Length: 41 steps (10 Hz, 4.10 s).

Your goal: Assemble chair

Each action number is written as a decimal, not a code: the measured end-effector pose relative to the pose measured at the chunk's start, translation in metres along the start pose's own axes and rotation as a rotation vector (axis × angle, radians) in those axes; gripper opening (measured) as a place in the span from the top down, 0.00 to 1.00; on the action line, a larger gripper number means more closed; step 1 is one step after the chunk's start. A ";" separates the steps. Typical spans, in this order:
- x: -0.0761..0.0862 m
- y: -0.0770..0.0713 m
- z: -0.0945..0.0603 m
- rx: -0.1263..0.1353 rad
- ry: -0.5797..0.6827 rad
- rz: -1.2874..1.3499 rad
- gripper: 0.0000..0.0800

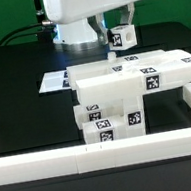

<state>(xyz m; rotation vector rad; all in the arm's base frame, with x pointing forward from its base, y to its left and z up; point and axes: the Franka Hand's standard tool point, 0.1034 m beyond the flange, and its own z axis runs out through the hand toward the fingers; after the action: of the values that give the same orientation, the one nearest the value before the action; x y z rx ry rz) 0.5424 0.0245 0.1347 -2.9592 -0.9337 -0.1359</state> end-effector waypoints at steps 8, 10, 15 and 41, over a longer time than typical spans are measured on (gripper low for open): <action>0.011 0.055 -0.007 -0.005 -0.038 -0.220 0.64; 0.010 0.054 -0.006 -0.006 -0.055 -0.221 0.64; 0.016 0.054 -0.007 -0.049 -0.264 -0.352 0.64; 0.024 0.048 -0.019 -0.166 -1.108 -0.673 0.64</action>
Offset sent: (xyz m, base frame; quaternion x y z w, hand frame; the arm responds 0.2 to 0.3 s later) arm 0.0480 -0.0344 0.0145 -0.0008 -0.0165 -0.1849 0.9826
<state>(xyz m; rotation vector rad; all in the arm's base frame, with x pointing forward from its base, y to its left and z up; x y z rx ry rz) 0.5883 -0.0023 0.1552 -2.5377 -2.0077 1.5808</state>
